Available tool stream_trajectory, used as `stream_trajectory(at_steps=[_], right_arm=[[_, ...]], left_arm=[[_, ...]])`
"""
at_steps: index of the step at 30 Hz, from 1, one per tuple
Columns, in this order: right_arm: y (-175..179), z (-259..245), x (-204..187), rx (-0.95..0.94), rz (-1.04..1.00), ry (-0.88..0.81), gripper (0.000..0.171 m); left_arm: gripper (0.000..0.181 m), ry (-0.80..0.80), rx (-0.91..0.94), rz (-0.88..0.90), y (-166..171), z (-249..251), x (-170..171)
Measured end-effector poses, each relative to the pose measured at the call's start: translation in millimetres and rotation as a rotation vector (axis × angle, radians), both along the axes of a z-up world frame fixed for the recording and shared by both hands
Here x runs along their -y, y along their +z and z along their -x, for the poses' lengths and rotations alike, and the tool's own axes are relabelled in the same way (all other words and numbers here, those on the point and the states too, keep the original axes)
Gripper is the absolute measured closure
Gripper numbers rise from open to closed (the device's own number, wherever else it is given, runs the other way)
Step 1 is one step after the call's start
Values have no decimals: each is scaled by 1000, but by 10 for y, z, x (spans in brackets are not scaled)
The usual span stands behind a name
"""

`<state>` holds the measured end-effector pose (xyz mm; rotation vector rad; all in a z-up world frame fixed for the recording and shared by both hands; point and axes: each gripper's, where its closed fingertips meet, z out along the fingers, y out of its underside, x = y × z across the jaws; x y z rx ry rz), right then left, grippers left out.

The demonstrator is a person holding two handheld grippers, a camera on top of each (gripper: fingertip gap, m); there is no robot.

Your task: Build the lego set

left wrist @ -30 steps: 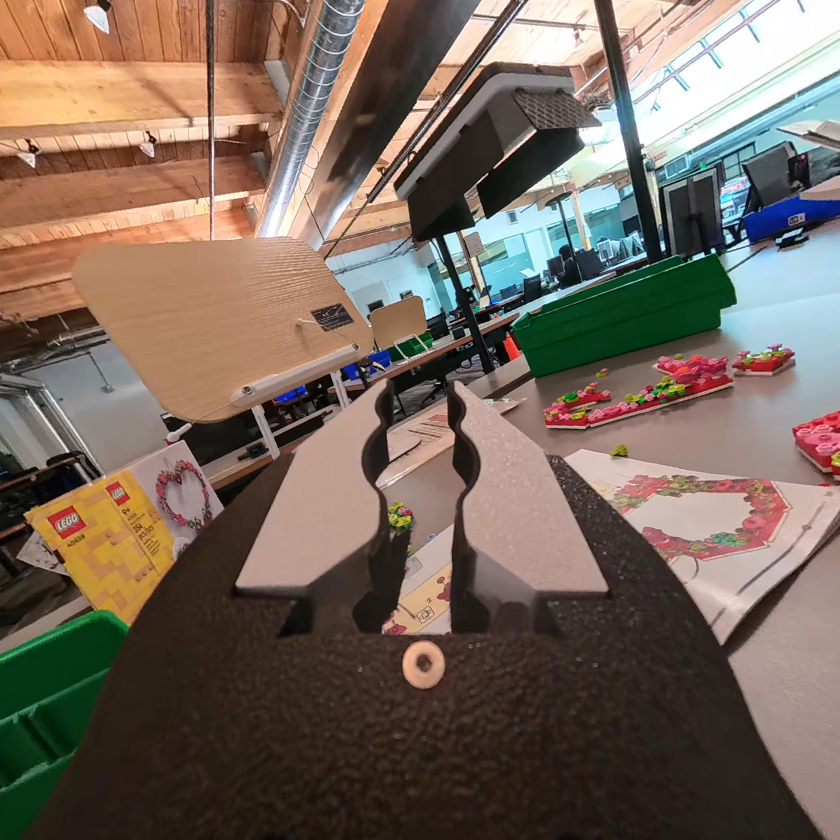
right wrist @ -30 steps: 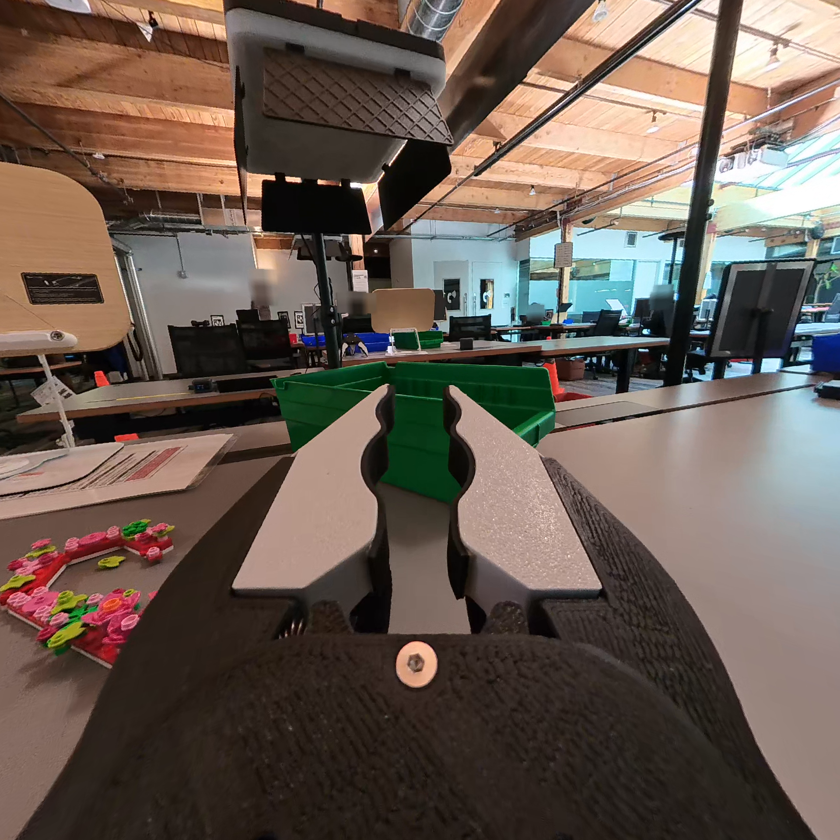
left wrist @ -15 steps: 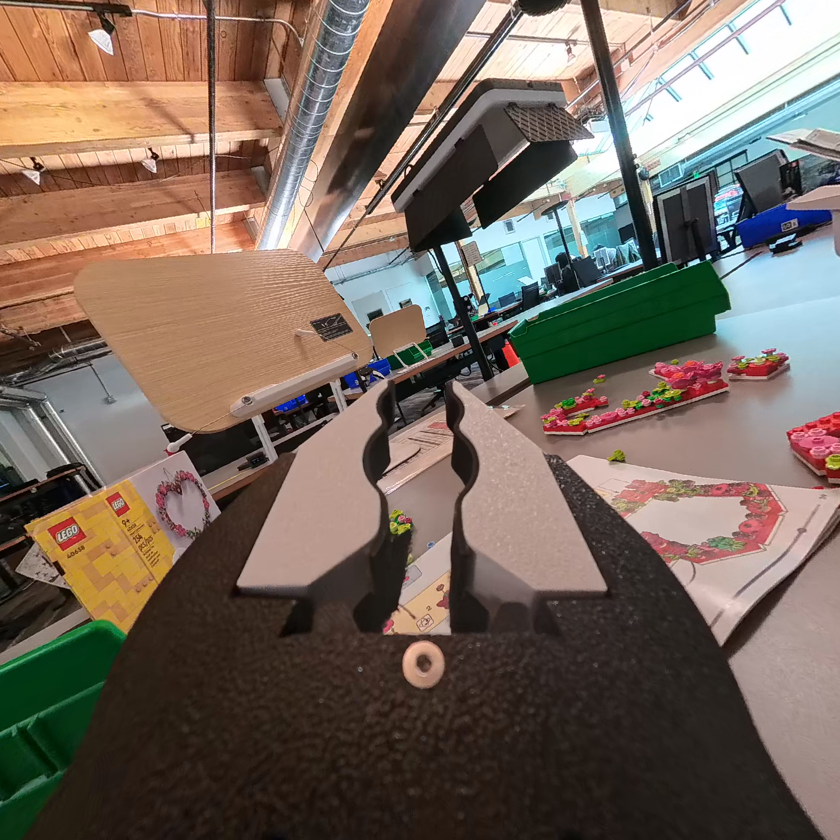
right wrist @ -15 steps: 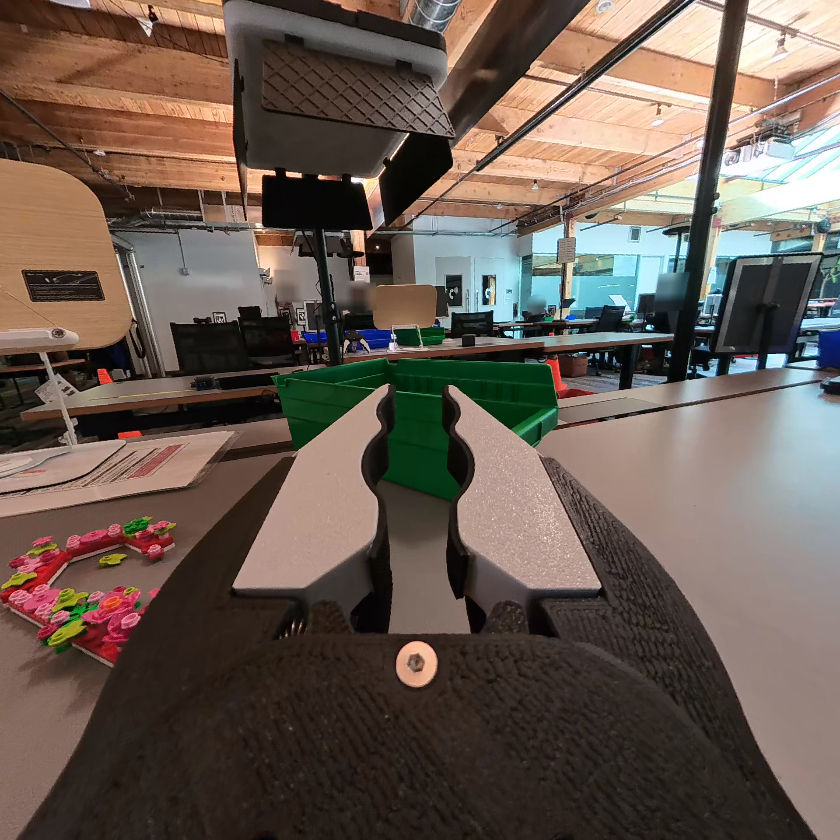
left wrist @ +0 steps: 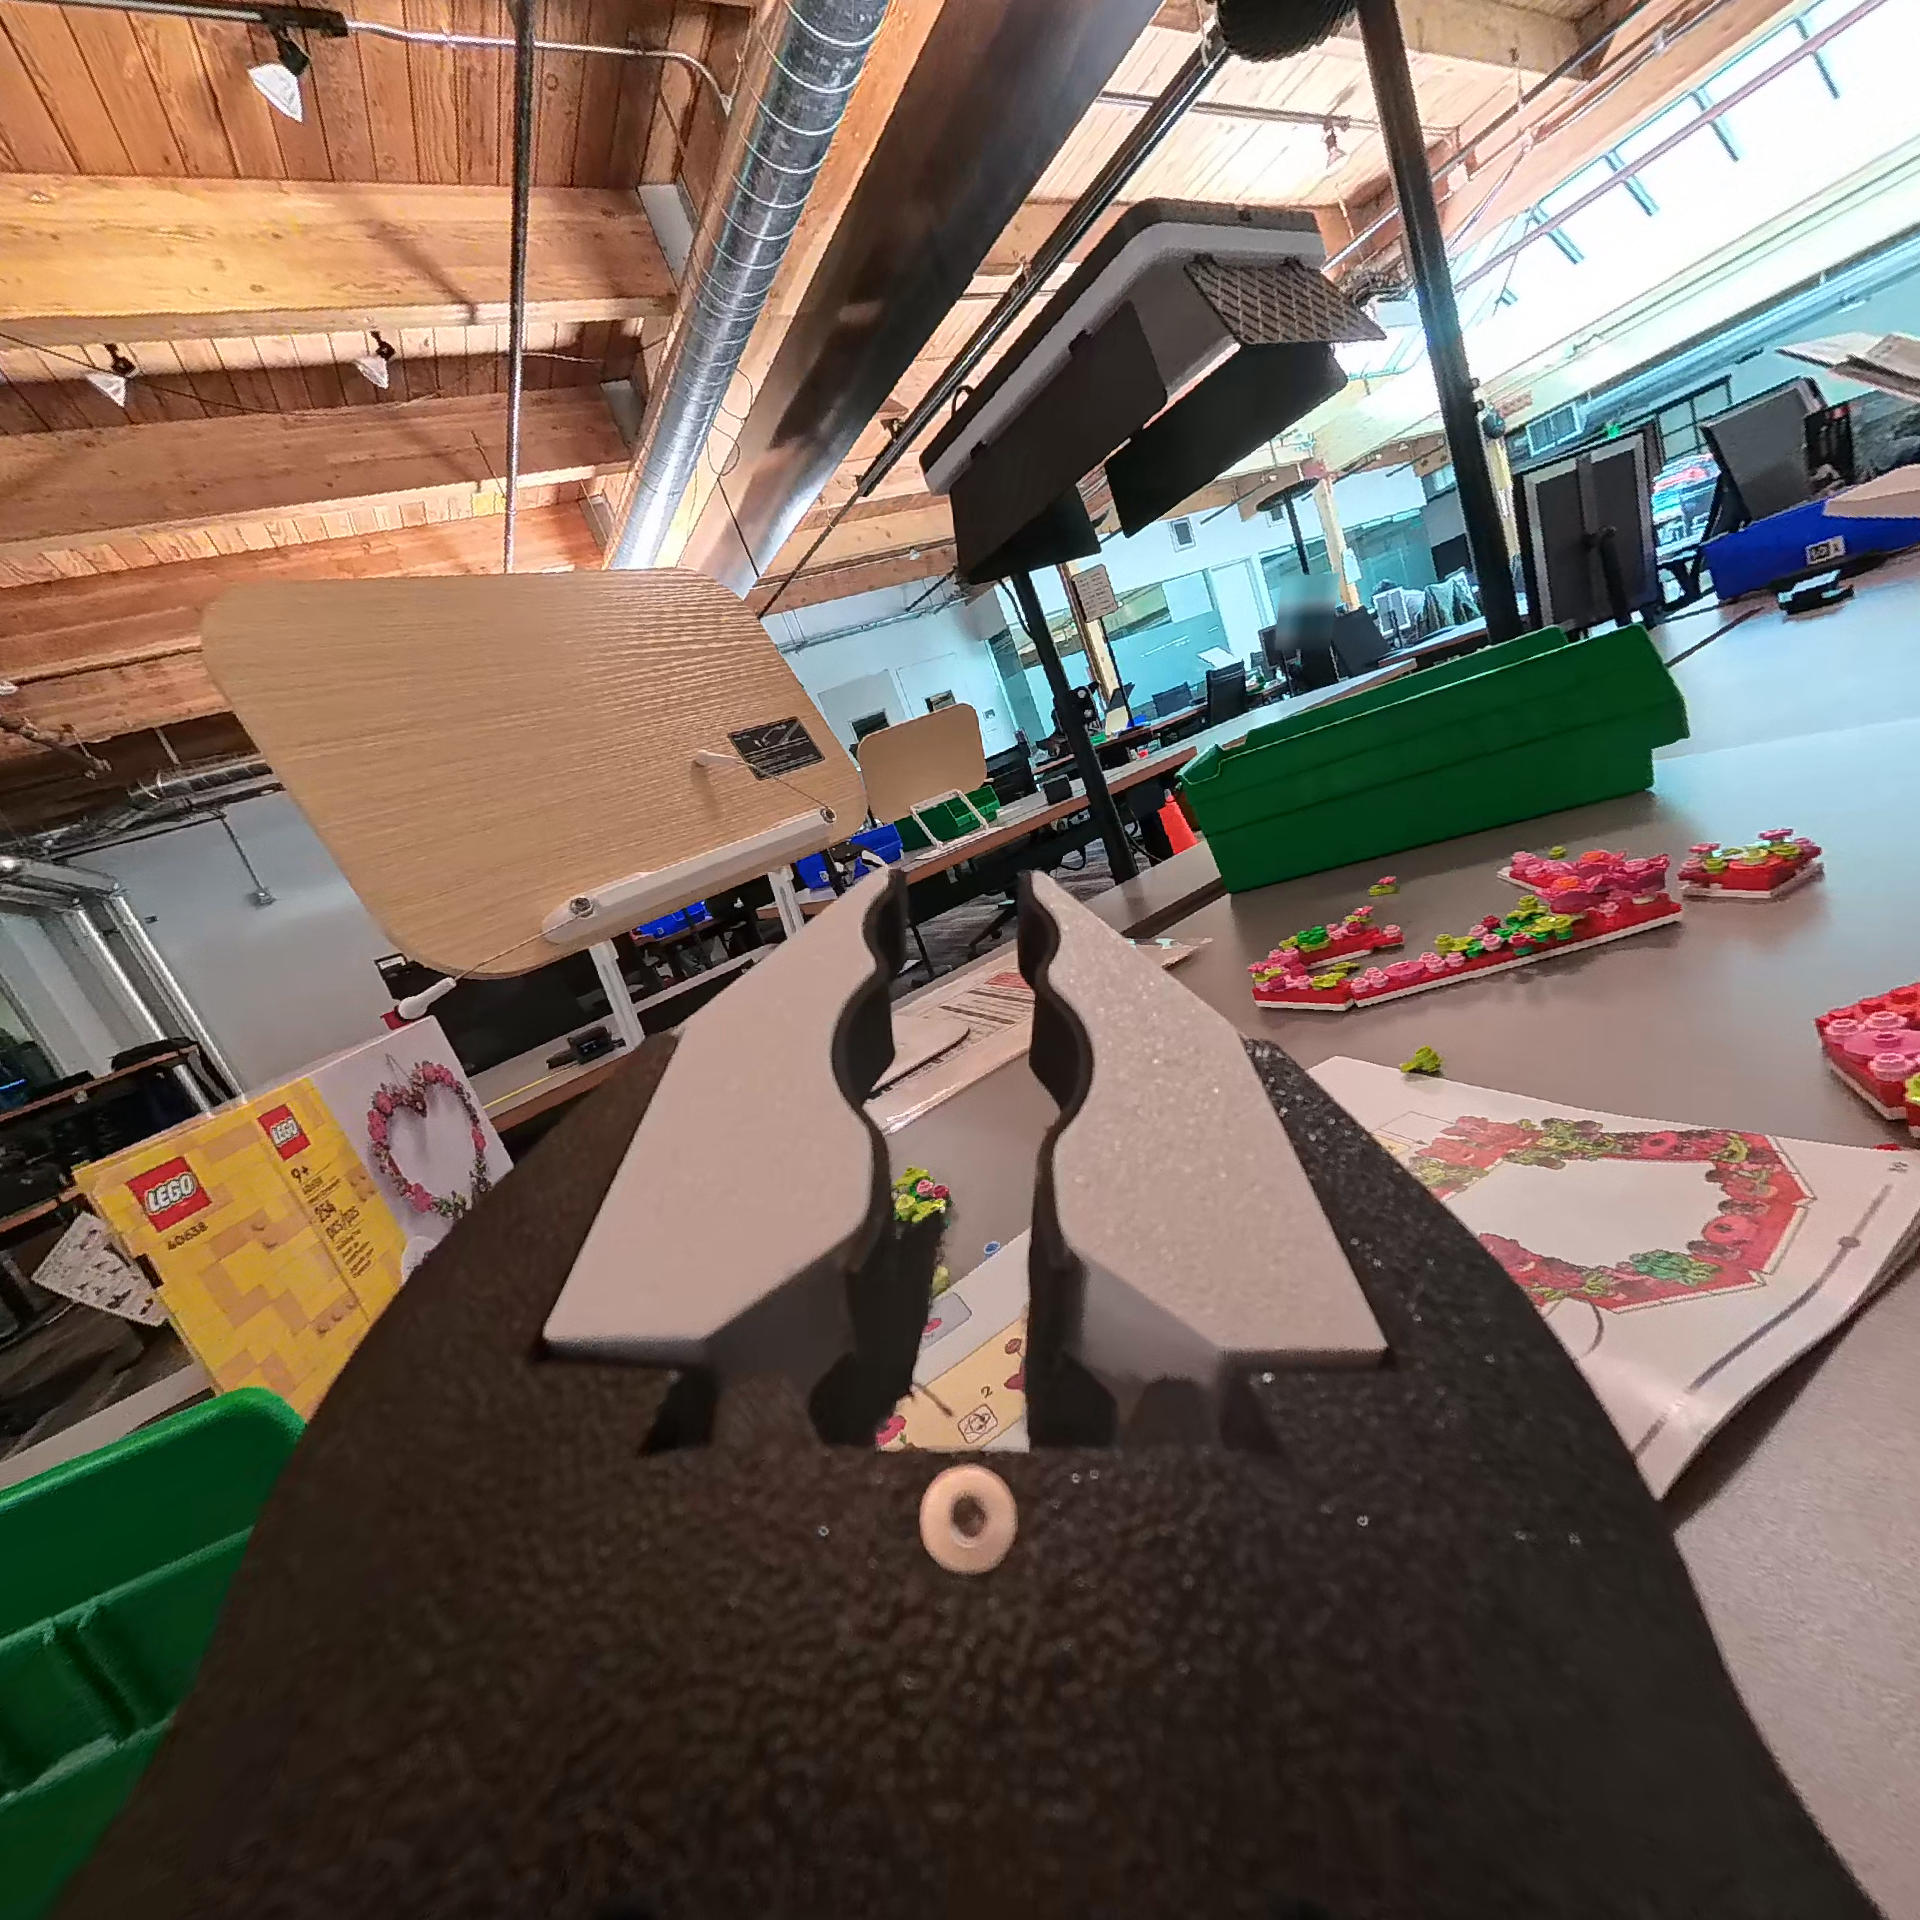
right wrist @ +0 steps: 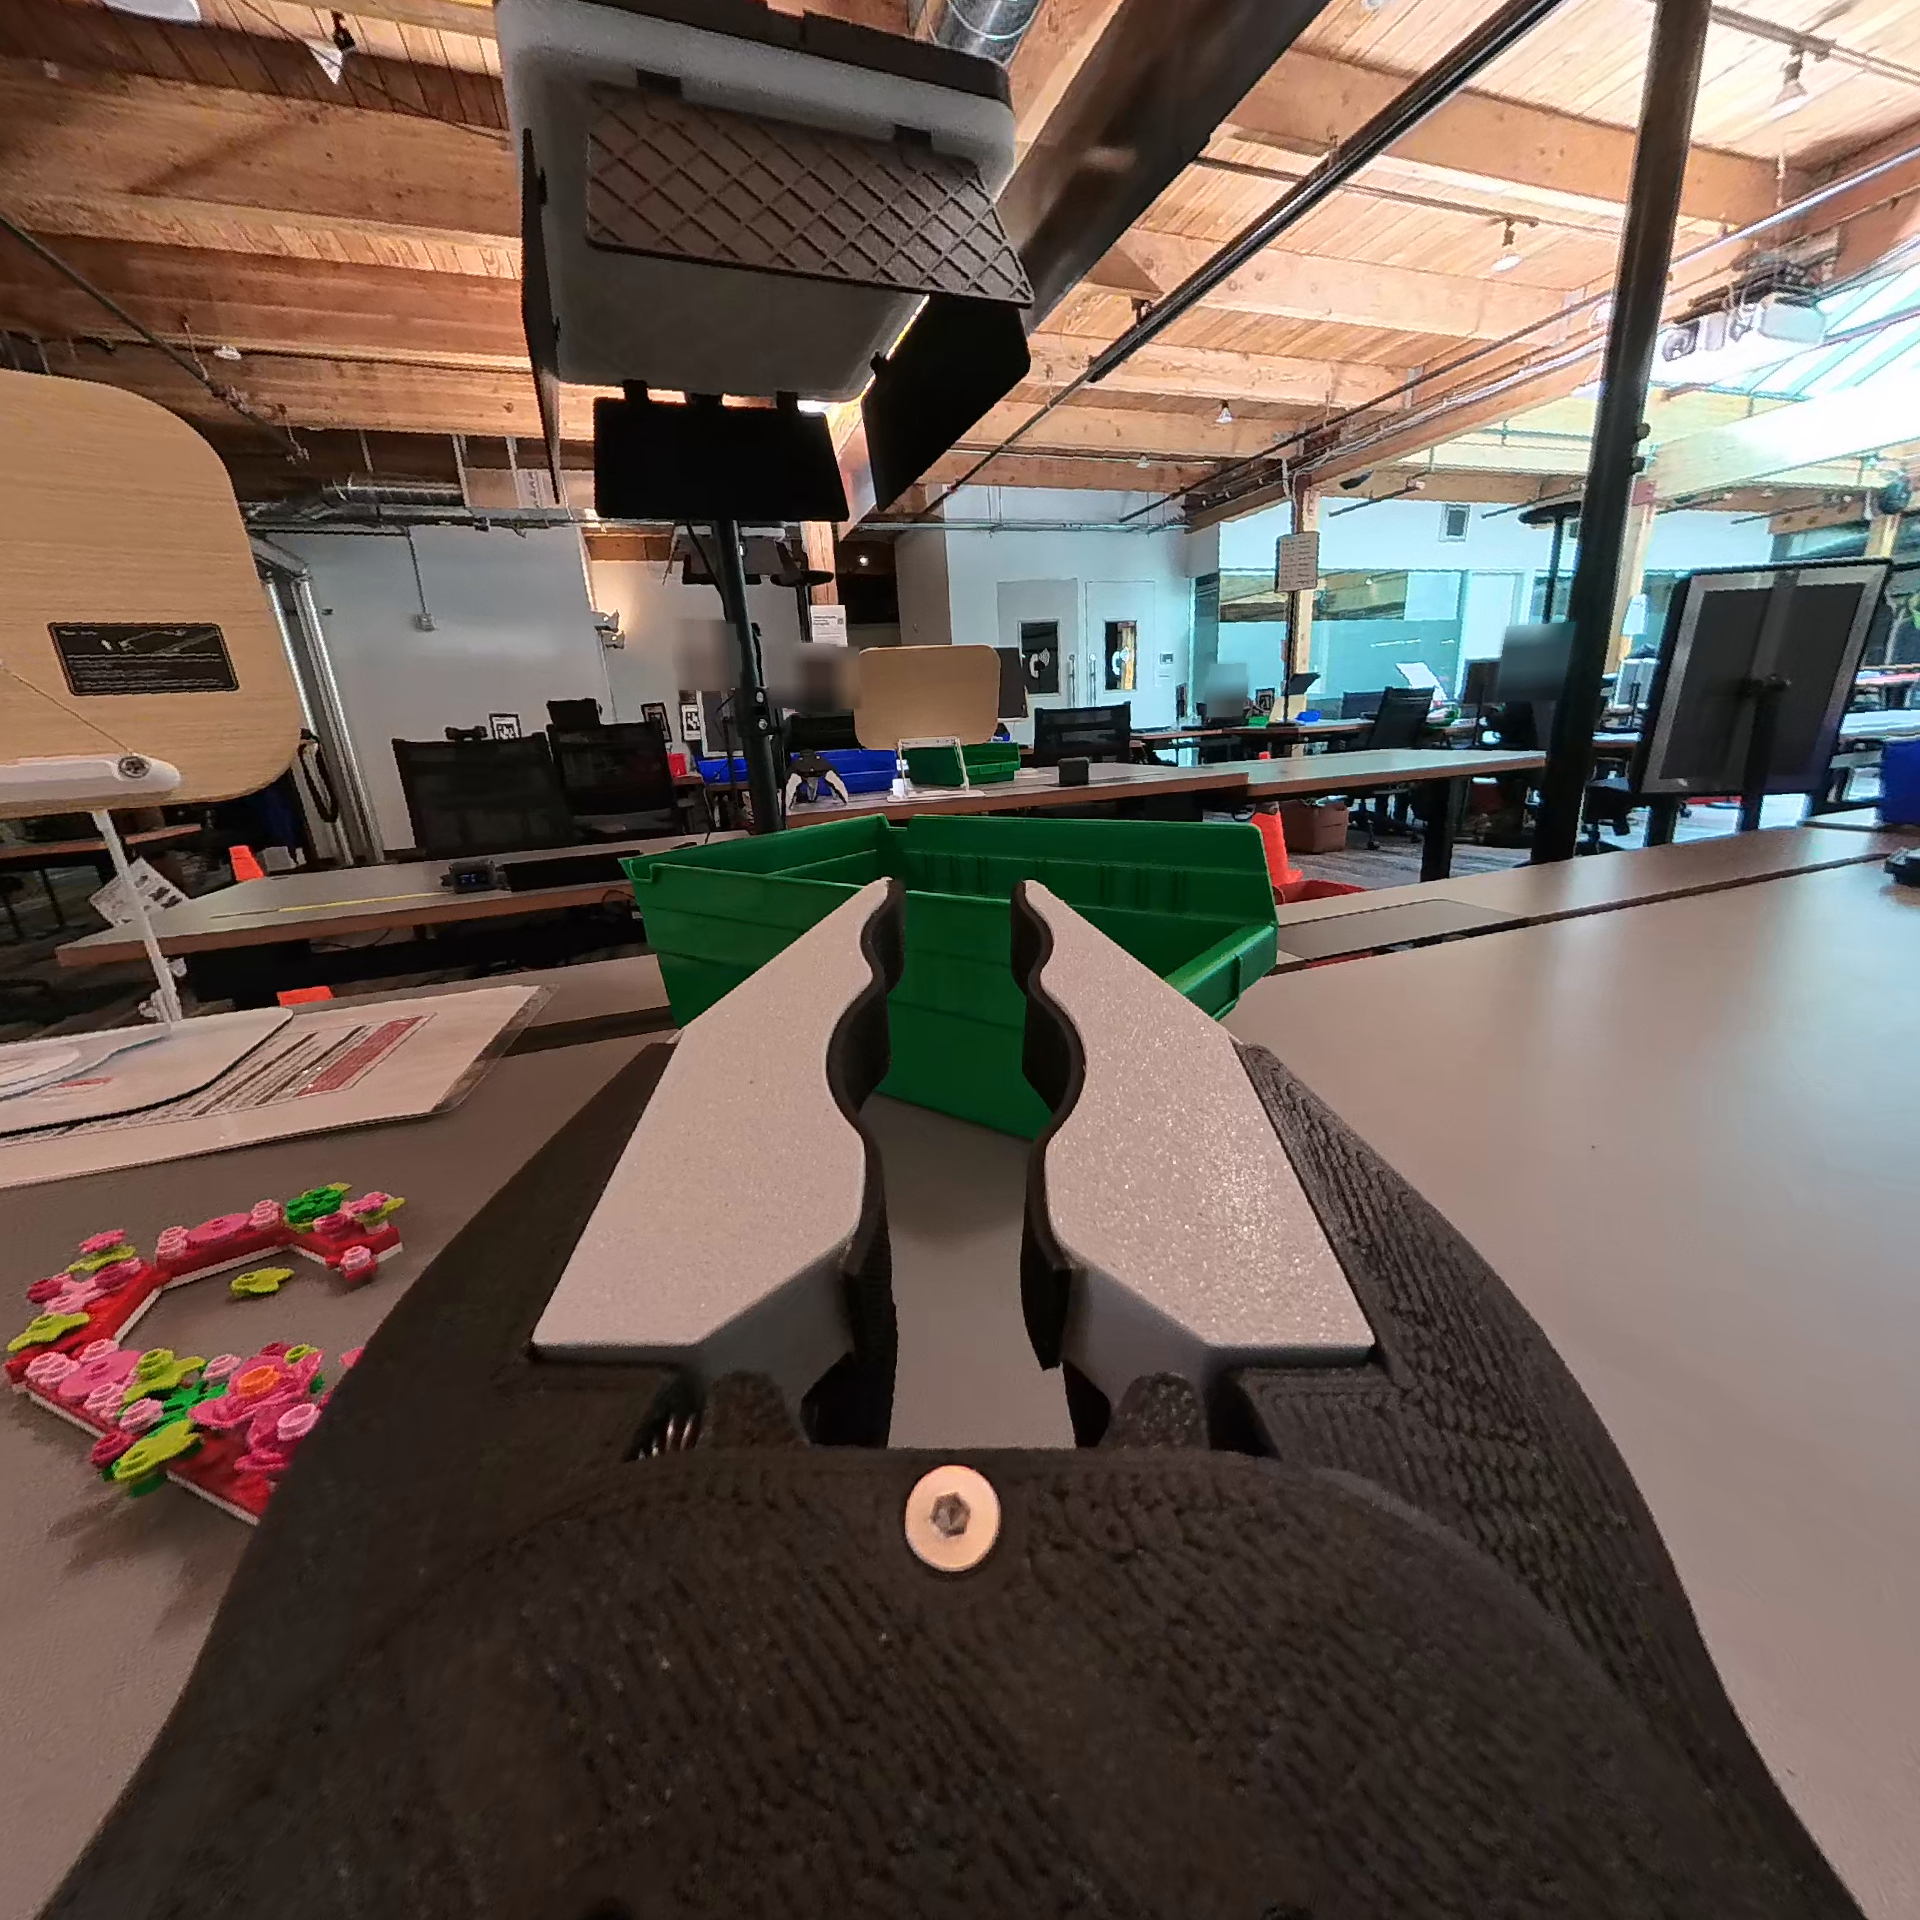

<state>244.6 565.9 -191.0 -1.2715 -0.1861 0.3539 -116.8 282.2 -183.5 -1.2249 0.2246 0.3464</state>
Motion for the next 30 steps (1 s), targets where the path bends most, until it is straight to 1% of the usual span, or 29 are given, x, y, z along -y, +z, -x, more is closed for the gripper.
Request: stream_trajectory(at_steps=[12, 14, 18, 23, 25, 26, 27, 30], right_arm=[[-11, 12, -4, 1, 7, 7, 154], [-37, 47, -9, -4, 28, 37, 154], [-155, 171, -39, -25, 119, 141, 144], [-116, 206, 7, -9, 99, 180, 144], [-73, 312, 75, 29, 82, 261, 144], [-42, 352, 106, 57, 78, 293, 142], [-1, 328, 110, 99, 66, 271, 135], [214, 162, 197, 291, -86, 110, 137]], left_arm=[[163, 3, 8, -2, 1, 14, 6], [163, 3, 8, -2, 1, 14, 7], [165, -14, 29, 19, -21, 3, -4], [166, -18, 45, 23, -26, 19, 0], [166, -16, 44, 22, -27, 21, 0], [166, -14, 41, 21, -26, 21, 0], [167, -12, 39, 21, -25, 23, 0], [166, -8, 39, 20, -27, 32, -1]])
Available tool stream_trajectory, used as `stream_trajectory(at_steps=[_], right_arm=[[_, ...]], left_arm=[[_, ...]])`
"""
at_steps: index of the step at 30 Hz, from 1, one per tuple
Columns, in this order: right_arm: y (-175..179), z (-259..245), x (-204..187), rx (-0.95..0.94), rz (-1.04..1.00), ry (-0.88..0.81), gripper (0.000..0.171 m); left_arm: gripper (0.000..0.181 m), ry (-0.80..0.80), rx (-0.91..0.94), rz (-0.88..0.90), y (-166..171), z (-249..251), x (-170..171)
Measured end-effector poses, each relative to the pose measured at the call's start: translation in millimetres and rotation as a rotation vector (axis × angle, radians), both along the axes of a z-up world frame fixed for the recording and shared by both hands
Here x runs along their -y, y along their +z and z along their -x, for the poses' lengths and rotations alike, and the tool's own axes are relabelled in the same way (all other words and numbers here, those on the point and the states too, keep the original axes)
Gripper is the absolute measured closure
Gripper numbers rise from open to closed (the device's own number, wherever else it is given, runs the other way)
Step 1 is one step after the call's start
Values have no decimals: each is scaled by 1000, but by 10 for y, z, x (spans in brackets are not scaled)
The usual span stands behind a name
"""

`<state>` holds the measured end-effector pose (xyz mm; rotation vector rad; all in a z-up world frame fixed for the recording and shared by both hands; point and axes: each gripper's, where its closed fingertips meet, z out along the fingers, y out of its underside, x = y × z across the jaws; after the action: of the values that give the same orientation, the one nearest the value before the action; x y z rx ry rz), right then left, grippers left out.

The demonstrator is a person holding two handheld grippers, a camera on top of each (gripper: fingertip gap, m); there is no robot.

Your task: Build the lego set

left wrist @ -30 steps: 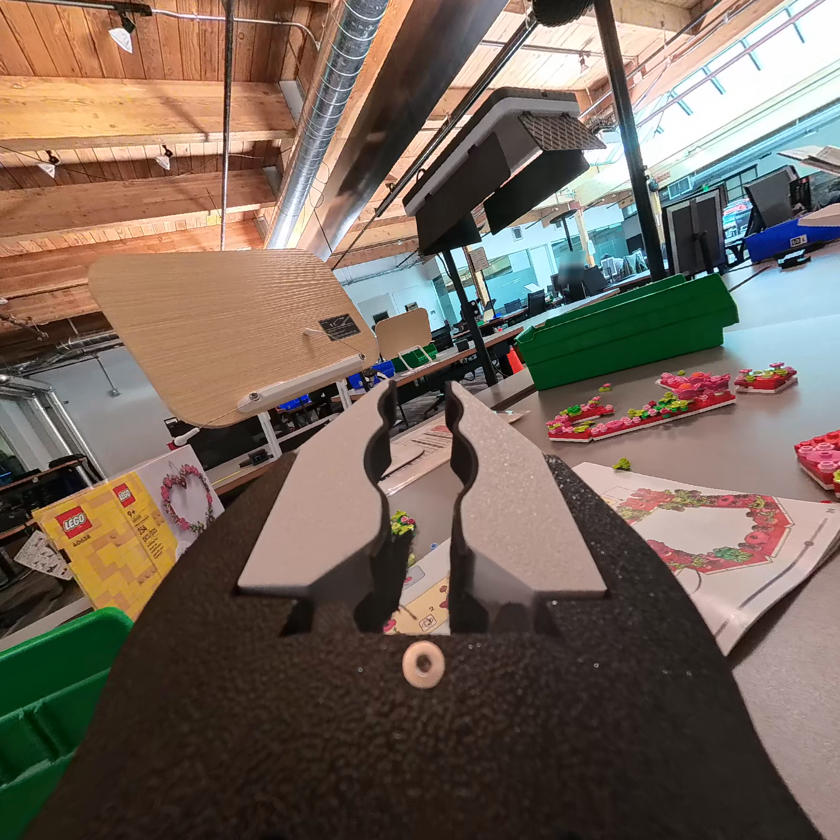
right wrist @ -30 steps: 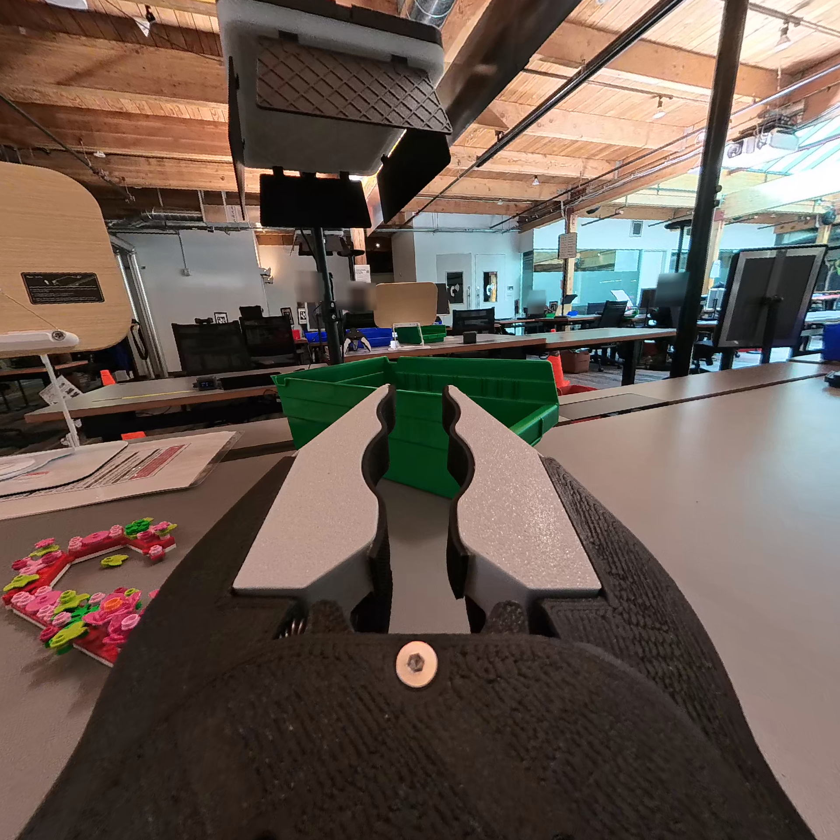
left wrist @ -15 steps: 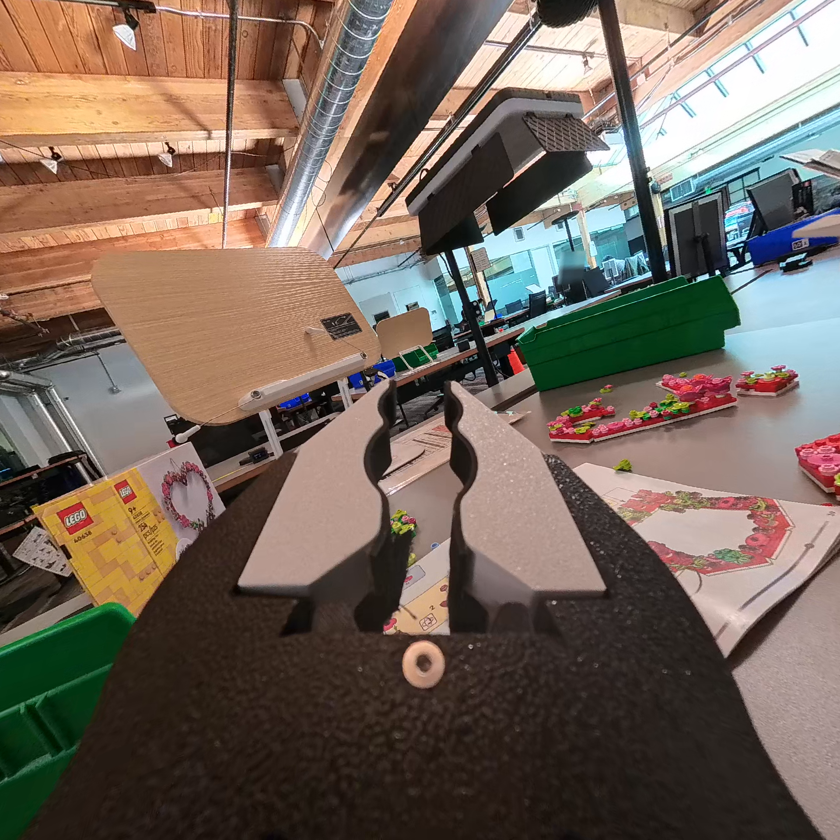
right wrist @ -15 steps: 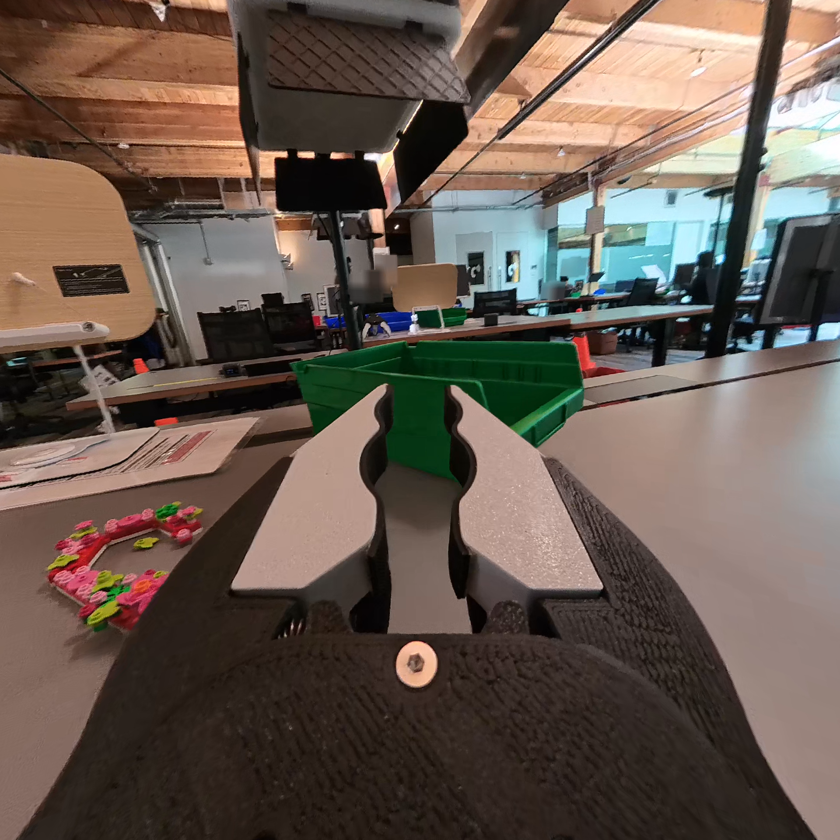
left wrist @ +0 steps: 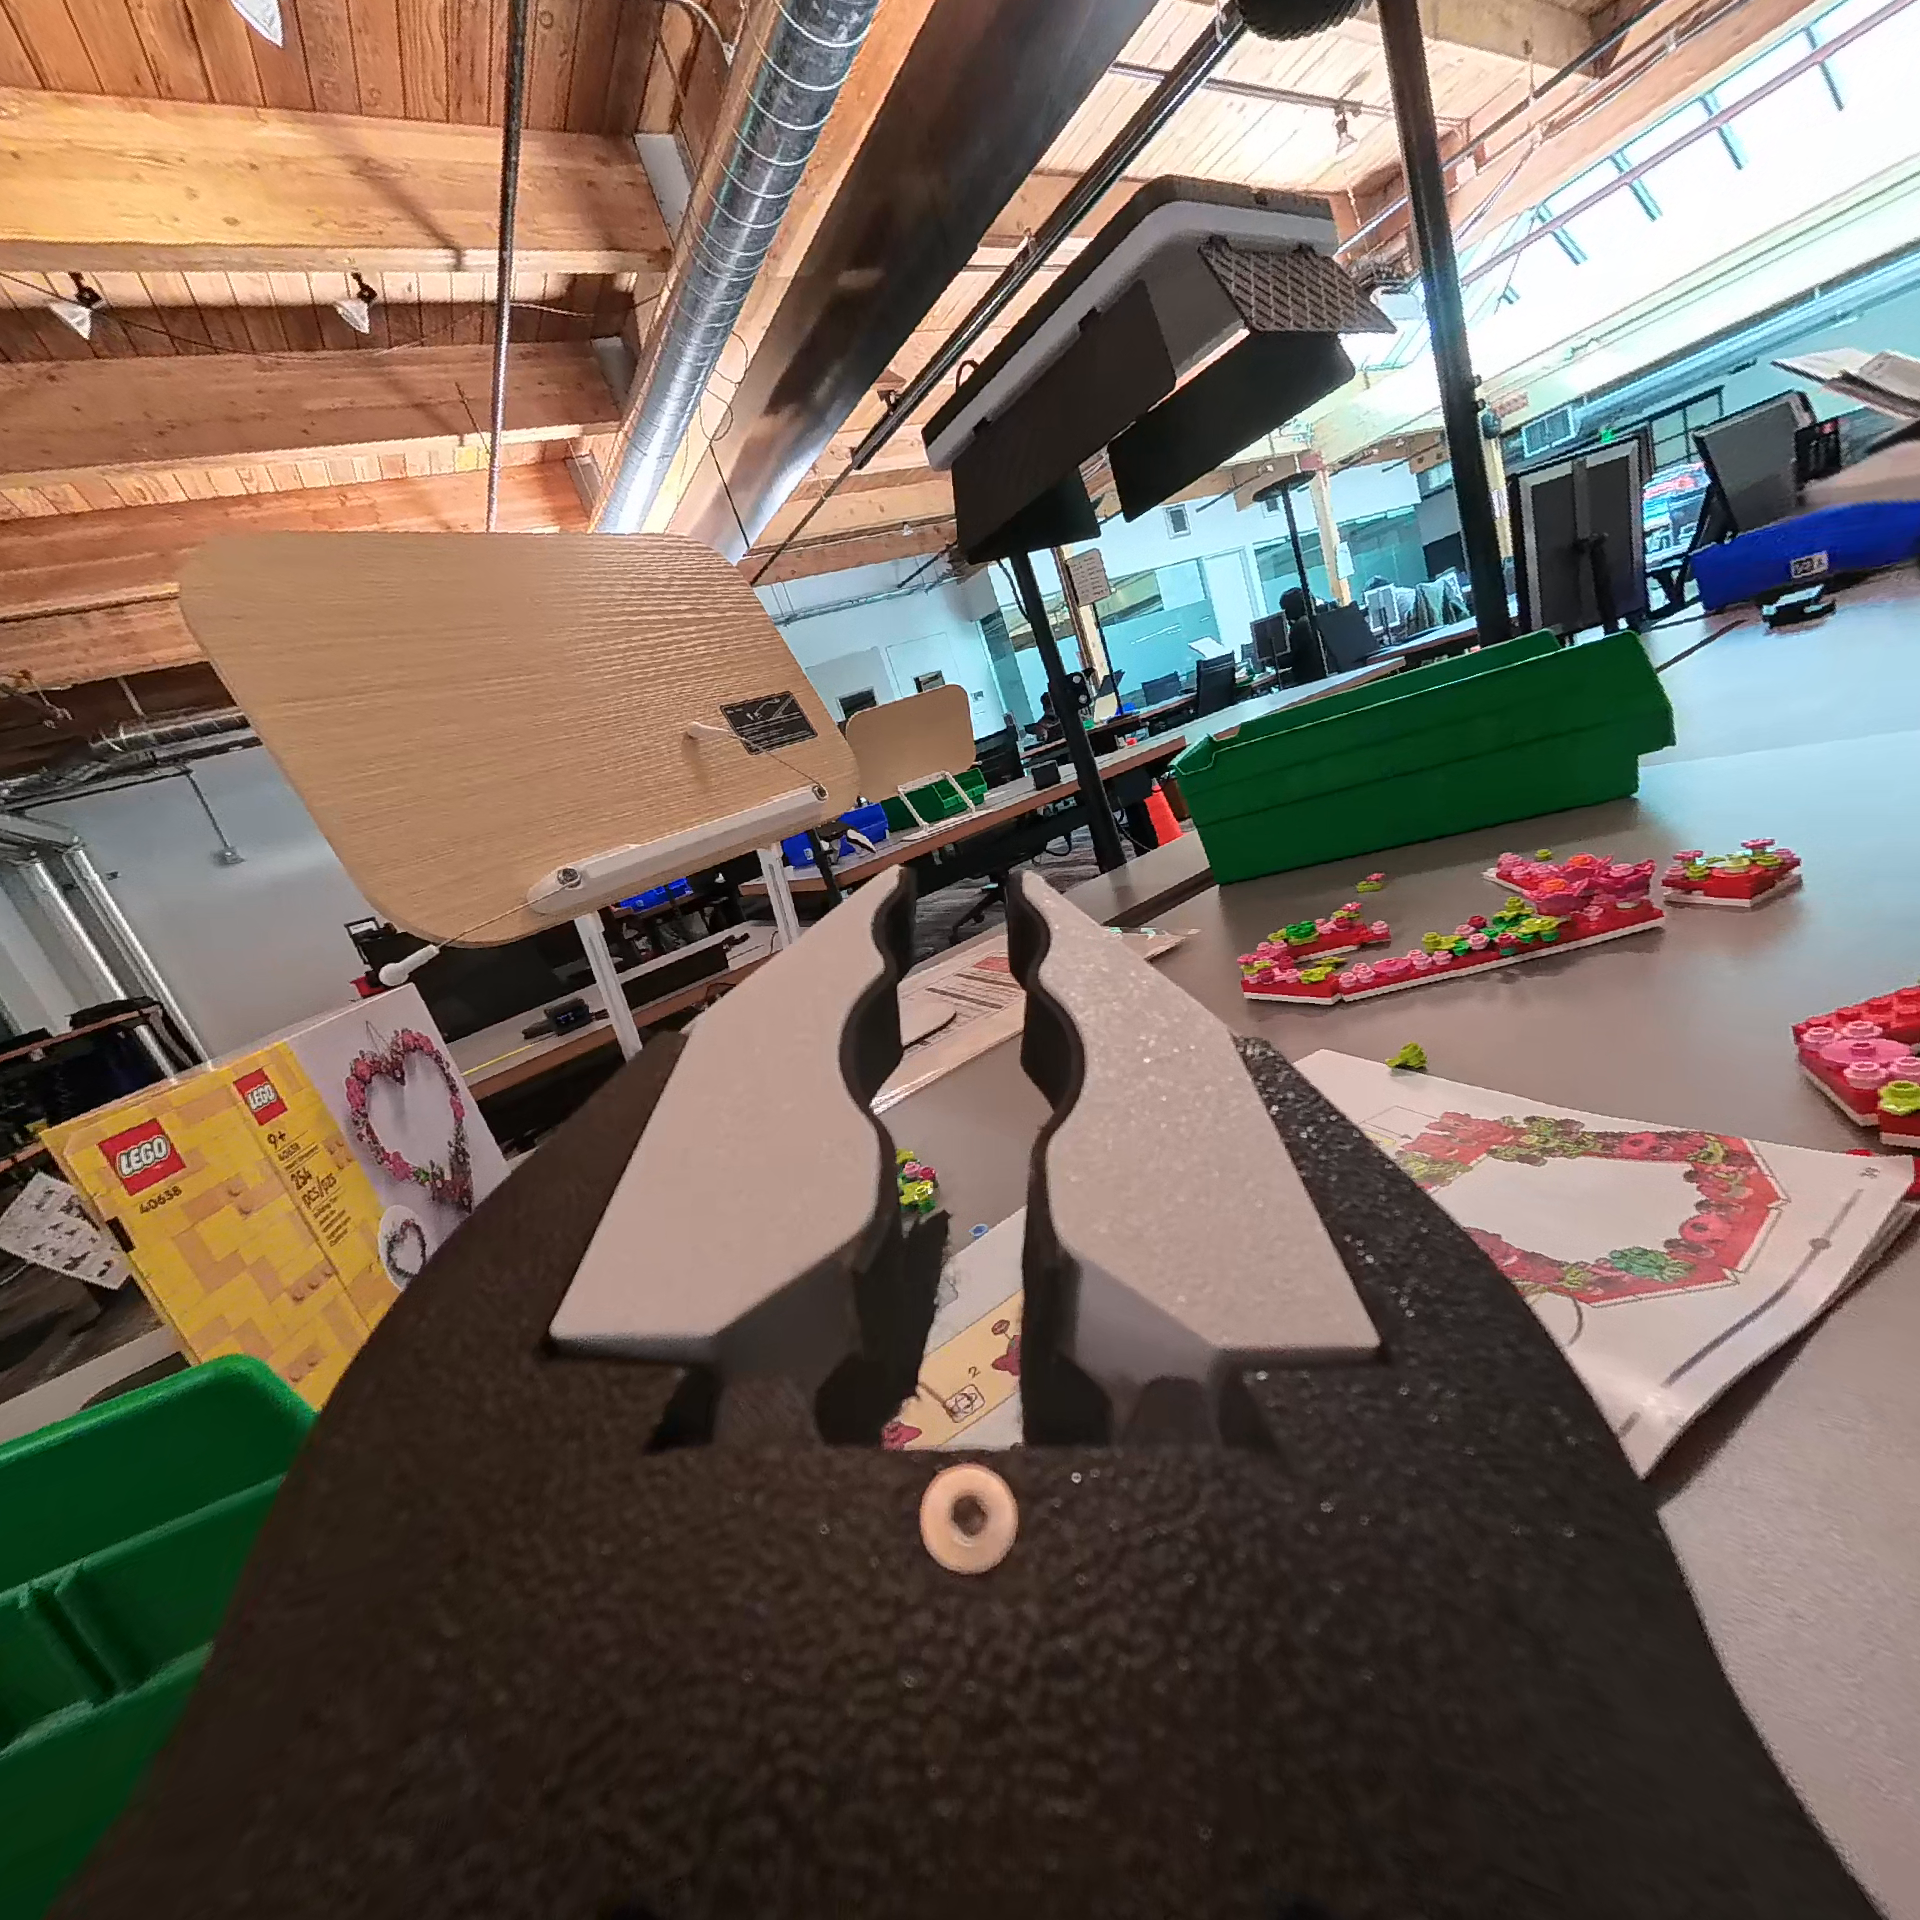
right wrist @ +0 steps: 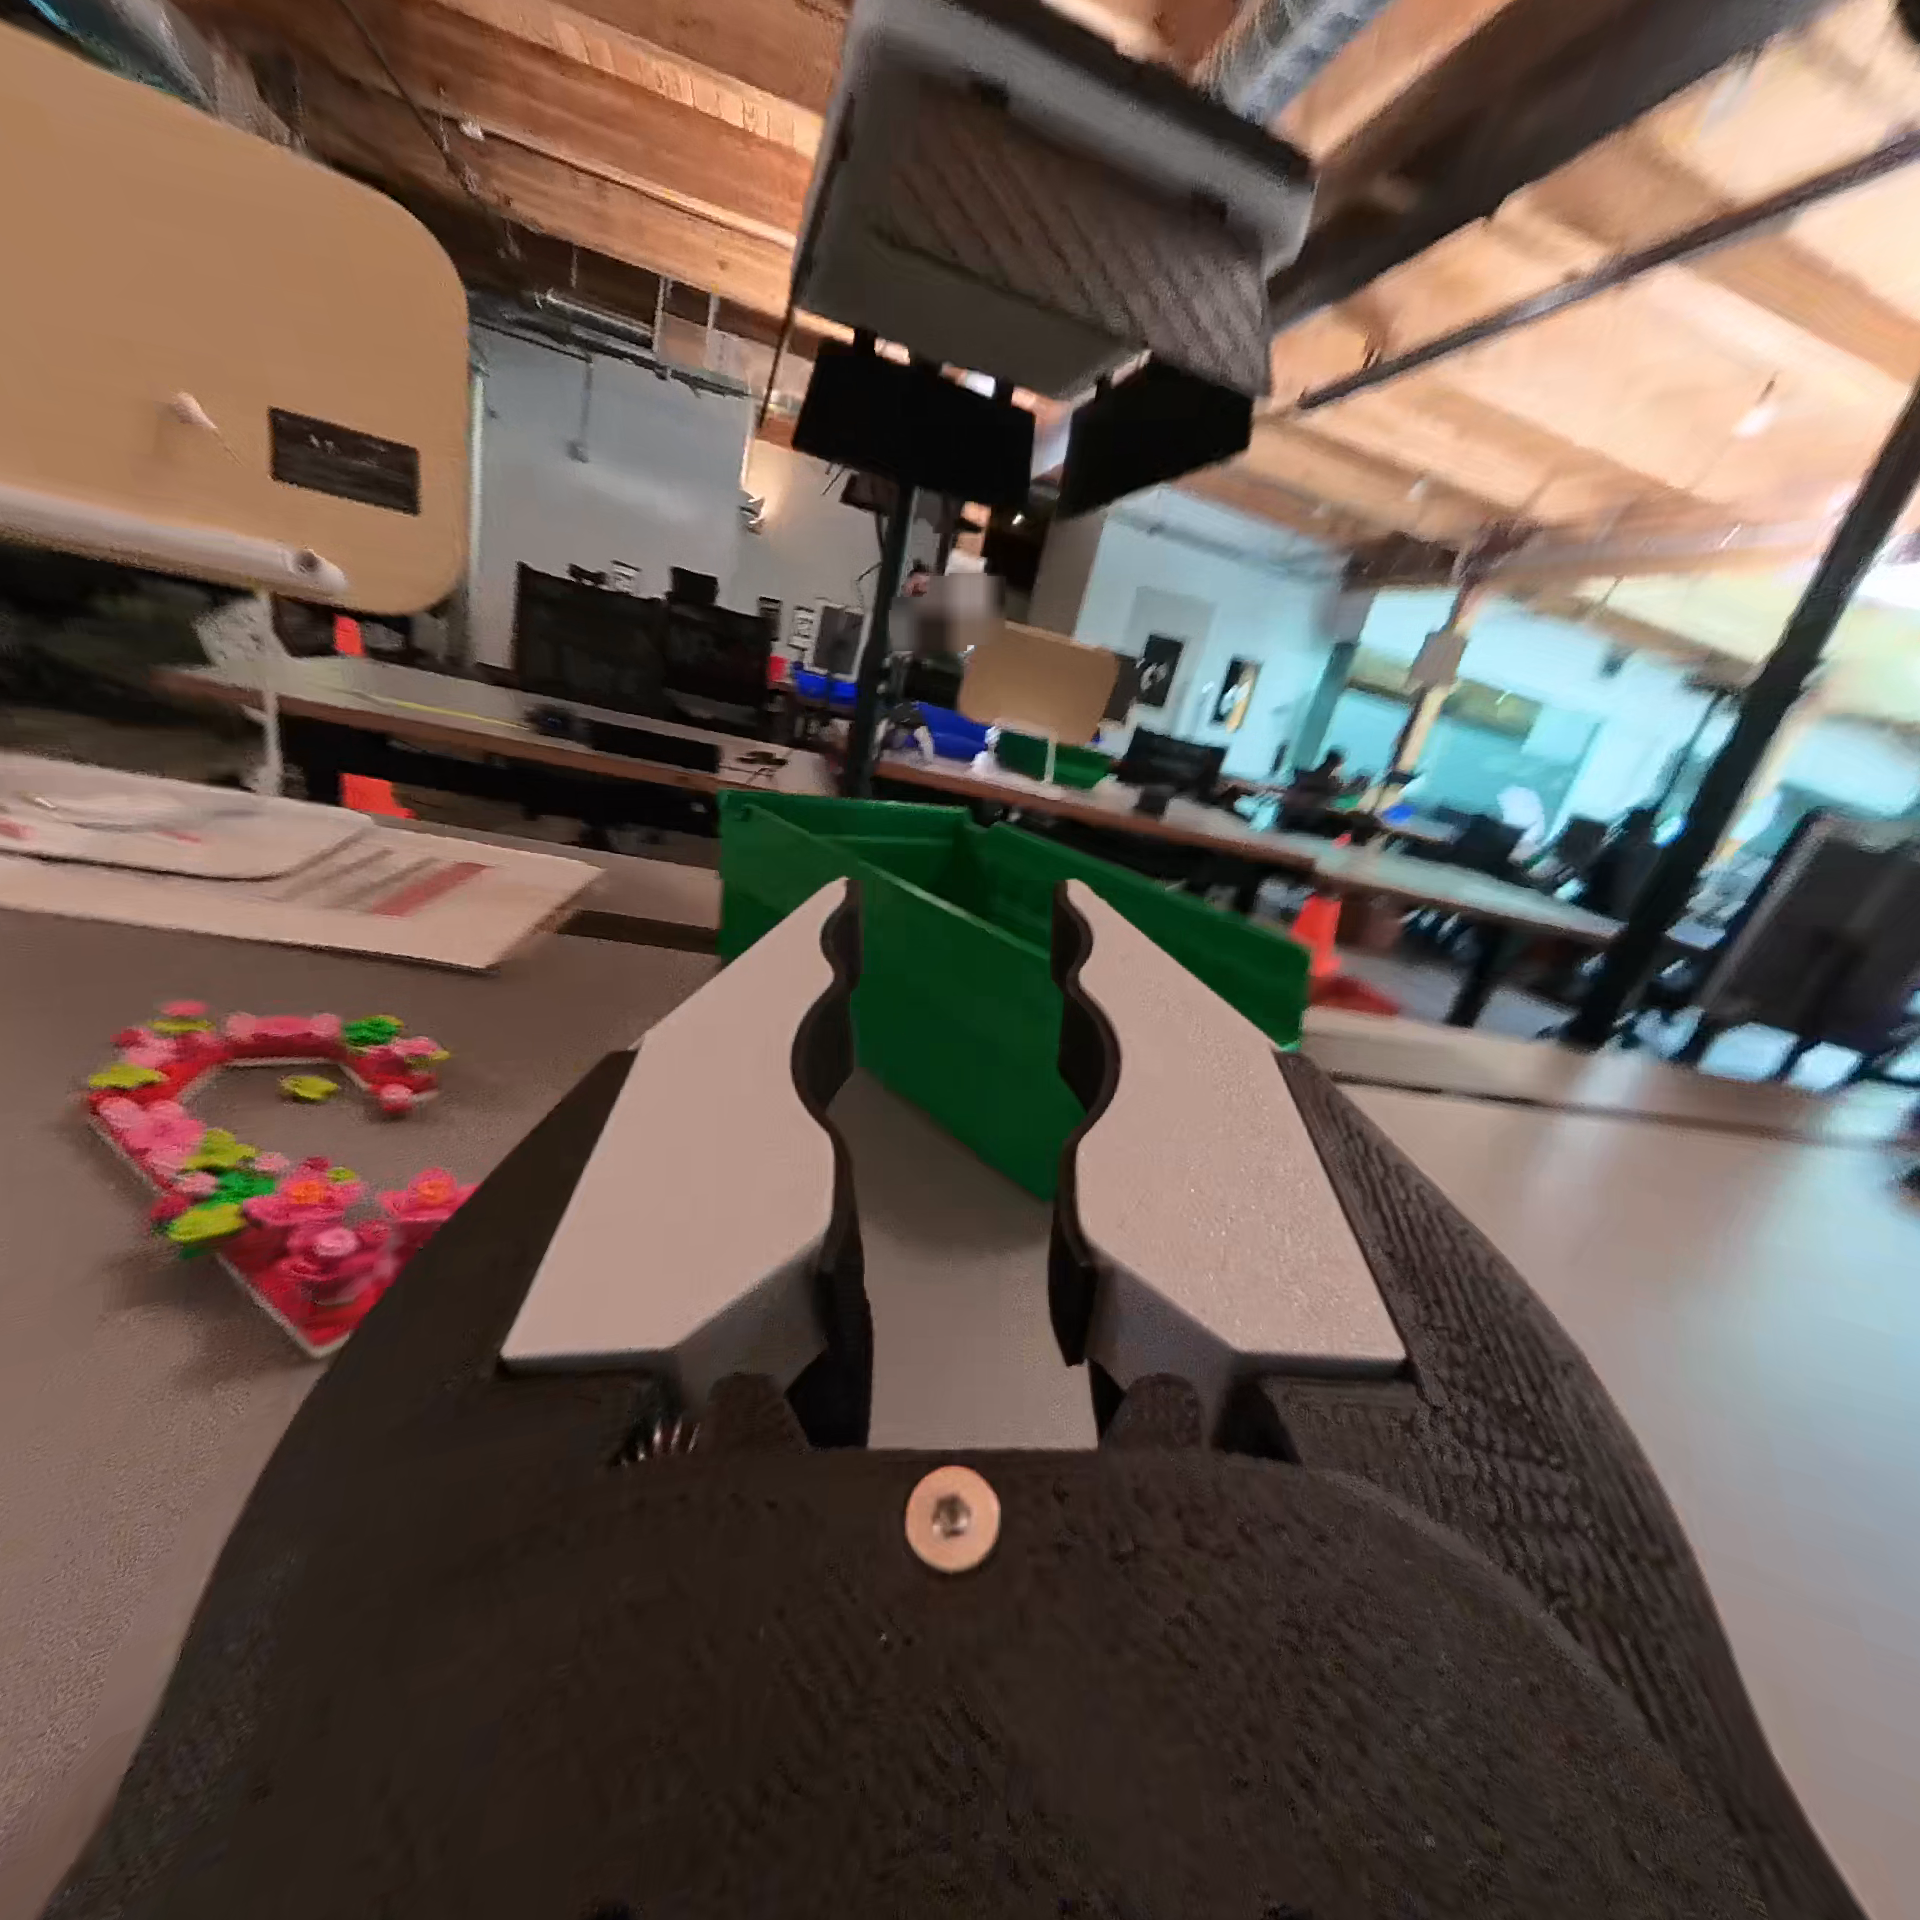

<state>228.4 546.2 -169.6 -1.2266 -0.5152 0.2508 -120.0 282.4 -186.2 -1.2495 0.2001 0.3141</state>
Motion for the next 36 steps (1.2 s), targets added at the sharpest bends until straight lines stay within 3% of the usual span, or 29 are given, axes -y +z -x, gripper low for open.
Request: stream_trajectory(at_steps=[4, 7, 10, 15, 20, 23, 30, 36], right_arm=[[167, -65, 236, 16, -108, -31, 135], [-3, 44, 407, 43, -98, 5, 134], [-326, 331, 650, 143, -14, 158, 135], [-582, 617, 1099, 251, 107, 441, 140], [-818, 764, 1703, 285, 379, 935, 141], [-992, 711, 1919, 368, 539, 1077, 140], [-1294, 716, 2076, 560, 660, 1105, 127], [-1413, 727, 2133, 648, 679, 1110, 127]], left_arm=[[176, -30, 33, 29, -33, -3, -7], [178, -39, 63, 25, -26, 22, 4], [178, -40, 83, 22, -24, 48, 1], [177, -30, 83, 0, 9, 60, 23], [176, -29, 82, -1, 9, 56, 18], [176, -29, 83, -1, 9, 57, 16], [176, -32, 83, 5, -3, 50, 3], [176, -39, 84, 10, -12, 37, -7]])
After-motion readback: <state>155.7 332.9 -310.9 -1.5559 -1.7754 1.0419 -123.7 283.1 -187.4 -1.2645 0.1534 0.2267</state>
